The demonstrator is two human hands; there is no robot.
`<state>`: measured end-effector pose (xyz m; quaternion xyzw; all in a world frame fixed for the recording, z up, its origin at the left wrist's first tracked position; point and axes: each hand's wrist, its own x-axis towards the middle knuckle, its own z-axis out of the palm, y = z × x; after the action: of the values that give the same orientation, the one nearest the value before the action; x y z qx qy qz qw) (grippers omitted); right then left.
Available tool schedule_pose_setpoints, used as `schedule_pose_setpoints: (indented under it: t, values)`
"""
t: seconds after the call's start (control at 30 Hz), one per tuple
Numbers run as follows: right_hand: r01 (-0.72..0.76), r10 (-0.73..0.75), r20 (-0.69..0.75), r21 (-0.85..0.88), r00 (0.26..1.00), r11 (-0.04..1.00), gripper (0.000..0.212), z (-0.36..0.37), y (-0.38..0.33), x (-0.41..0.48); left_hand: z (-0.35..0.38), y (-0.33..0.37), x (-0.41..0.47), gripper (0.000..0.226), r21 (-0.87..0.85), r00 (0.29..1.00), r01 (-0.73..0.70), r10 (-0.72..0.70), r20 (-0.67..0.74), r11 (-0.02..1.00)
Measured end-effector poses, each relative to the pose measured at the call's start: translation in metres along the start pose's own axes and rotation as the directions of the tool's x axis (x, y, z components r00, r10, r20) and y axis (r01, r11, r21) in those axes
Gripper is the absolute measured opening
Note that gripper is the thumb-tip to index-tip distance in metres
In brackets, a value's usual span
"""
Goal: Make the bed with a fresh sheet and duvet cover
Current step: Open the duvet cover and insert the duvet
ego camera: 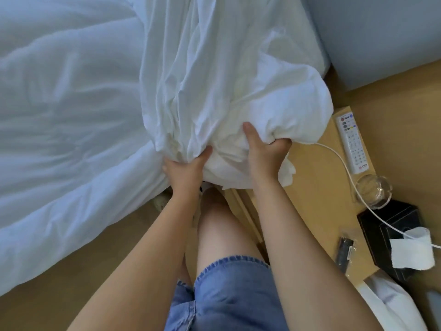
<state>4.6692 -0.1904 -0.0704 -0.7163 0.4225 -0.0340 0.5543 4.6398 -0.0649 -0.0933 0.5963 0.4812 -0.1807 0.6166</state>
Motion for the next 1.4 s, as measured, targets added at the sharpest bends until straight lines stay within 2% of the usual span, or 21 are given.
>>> schedule_pose_setpoints:
  t: [0.07,0.1,0.2,0.27,0.33,0.4,0.5,0.6,0.67,0.73,0.8,0.87,0.93,1.03,1.1,1.17,1.23,1.33,1.4]
  values:
    - [0.072,-0.074,-0.037,-0.039,0.997,0.997,0.073,0.005,-0.004,0.009,0.005,0.002,0.003,0.091,0.023,0.998,-0.039,0.04,-0.058,0.999]
    - [0.06,-0.059,-0.021,0.009,0.998,0.998,0.068,0.008,-0.007,0.012,0.007,0.005,0.003,0.081,0.02,0.995,-0.06,0.062,-0.082,0.998]
    - [-0.12,0.105,0.069,0.29,0.992,0.949,0.062,0.019,-0.014,0.015,0.013,0.011,0.004,0.064,0.024,0.989,-0.149,0.149,-0.009,0.989]
    - [-0.312,0.28,0.137,0.367,0.95,0.876,0.066,0.023,-0.015,0.019,0.018,0.015,0.002,0.058,0.037,0.988,-0.145,0.143,0.056,0.989]
    - [-0.501,0.44,0.25,0.309,0.863,0.808,0.072,0.024,-0.016,0.031,0.025,0.011,0.003,0.061,-0.044,0.987,-0.107,0.111,0.112,0.993]
    - [-0.57,0.486,0.349,0.199,0.801,0.797,0.065,0.025,-0.019,0.04,0.034,0.009,0.001,0.066,-0.129,0.977,-0.066,0.091,0.194,0.989]
    - [-0.472,0.405,0.34,0.14,0.849,0.871,0.049,0.031,-0.028,0.043,0.056,0.017,-0.006,0.053,-0.13,0.961,-0.027,0.061,0.269,0.991]
    - [-0.377,0.331,0.209,0.249,0.92,0.892,0.029,0.03,-0.038,0.048,0.068,0.033,-0.008,0.03,-0.141,0.94,0.039,0.011,0.342,0.989]
    - [-0.3,0.265,0.169,0.234,0.949,0.925,0.021,0.026,-0.05,0.054,0.063,0.044,-0.008,0.036,-0.197,0.893,0.117,-0.016,0.45,0.973]
    - [-0.242,0.212,0.16,0.195,0.964,0.951,0.014,0.019,-0.058,0.061,0.05,0.046,-0.009,0.046,-0.169,0.875,0.109,-0.014,0.484,0.98]
    - [-0.285,0.255,0.157,0.213,0.954,0.935,0.009,0.005,-0.062,0.067,0.025,0.045,-0.008,0.057,-0.081,0.921,0.0,0.031,0.388,0.997]
    - [-0.422,0.38,0.196,0.275,0.904,0.864,0.008,-0.009,-0.061,0.071,-0.011,0.044,-0.006,0.077,0.072,0.984,-0.099,0.087,0.158,0.992]
    - [-0.516,0.441,0.281,0.313,0.852,0.797,0.013,-0.019,-0.055,0.069,-0.052,0.051,-0.003,0.087,0.197,0.99,-0.134,0.14,-0.021,0.971]
    - [-0.583,0.456,0.373,0.385,0.808,0.716,0.026,-0.028,-0.043,0.06,-0.104,0.065,0.004,0.069,0.302,0.969,-0.103,0.165,-0.186,0.948]
    - [-0.602,0.479,0.37,0.402,0.796,0.69,0.033,-0.027,-0.037,0.06,-0.12,0.07,0.009,0.064,0.356,0.948,-0.073,0.176,-0.266,0.932]
    - [-0.602,0.49,0.351,0.42,0.798,0.679,0.035,-0.023,-0.029,0.058,-0.116,0.068,0.009,0.066,0.363,0.937,-0.061,0.178,-0.299,0.93]
    - [-0.609,0.494,0.356,0.432,0.793,0.665,0.041,-0.016,-0.022,0.045,-0.102,0.06,0.007,0.072,0.347,0.951,-0.062,0.161,-0.263,0.936]
    - [-0.666,0.508,0.444,0.356,0.738,0.656,0.056,-0.003,-0.009,0.009,-0.087,0.049,0.007,0.074,0.324,0.967,-0.07,0.143,-0.208,0.943]
    - [-0.661,0.486,0.49,0.288,0.724,0.693,0.048,0.01,-0.013,-0.009,-0.087,0.047,0.008,0.079,0.234,0.979,-0.083,0.124,-0.163,0.969]
